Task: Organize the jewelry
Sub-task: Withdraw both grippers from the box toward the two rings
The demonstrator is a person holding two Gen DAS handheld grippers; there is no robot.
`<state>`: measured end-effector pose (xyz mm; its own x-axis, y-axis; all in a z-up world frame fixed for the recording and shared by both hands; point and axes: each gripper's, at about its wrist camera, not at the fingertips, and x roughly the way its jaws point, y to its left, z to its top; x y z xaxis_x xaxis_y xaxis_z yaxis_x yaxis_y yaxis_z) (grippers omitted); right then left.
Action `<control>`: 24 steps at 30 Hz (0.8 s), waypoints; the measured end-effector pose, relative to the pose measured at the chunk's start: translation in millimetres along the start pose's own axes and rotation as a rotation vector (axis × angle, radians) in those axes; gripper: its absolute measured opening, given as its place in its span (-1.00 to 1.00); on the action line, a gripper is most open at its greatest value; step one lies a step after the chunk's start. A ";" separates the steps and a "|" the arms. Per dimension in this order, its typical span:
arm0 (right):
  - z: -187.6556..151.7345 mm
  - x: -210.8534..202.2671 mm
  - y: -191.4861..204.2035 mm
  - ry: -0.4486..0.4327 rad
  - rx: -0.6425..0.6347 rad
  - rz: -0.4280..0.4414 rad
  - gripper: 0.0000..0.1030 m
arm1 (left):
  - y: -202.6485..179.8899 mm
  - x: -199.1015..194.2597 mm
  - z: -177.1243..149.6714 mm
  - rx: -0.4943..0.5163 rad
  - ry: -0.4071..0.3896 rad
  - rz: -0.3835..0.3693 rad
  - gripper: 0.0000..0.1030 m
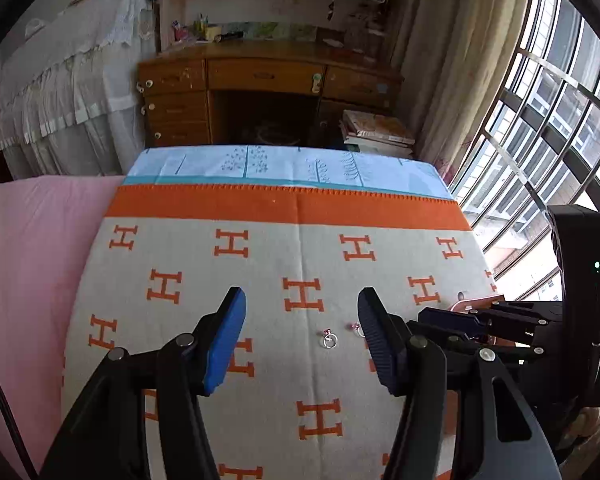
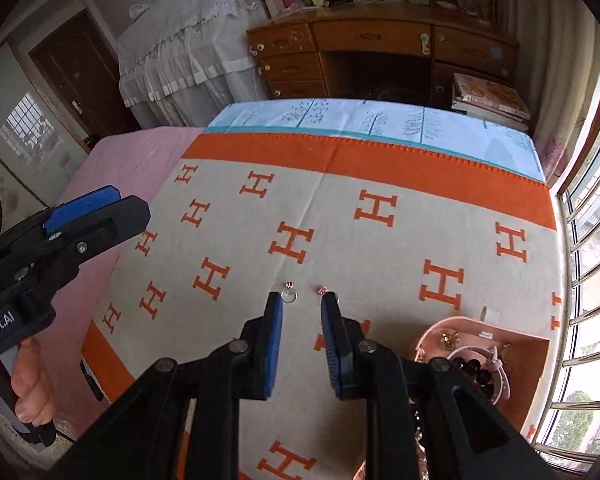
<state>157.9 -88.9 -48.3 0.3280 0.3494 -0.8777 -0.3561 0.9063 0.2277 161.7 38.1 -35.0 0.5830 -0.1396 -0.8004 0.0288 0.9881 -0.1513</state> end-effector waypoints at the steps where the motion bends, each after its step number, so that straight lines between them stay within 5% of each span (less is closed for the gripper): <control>1: 2.7 14.6 -2.1 0.043 -0.013 0.003 -0.61 | 4.1 11.8 -2.1 -0.015 0.022 0.004 0.10; 11: 22.9 97.5 -19.4 0.275 -0.079 0.048 -0.61 | 32.0 84.8 -23.6 -0.094 0.157 0.020 0.10; 24: 21.2 117.2 -8.9 0.321 -0.239 0.016 -0.58 | 32.7 106.9 -30.3 -0.106 0.207 0.016 0.10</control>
<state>218.0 -51.0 -144.3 0.0440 0.2364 -0.9707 -0.5652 0.8070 0.1709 200.4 53.5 -143.1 0.4036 -0.1452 -0.9033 -0.0708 0.9794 -0.1891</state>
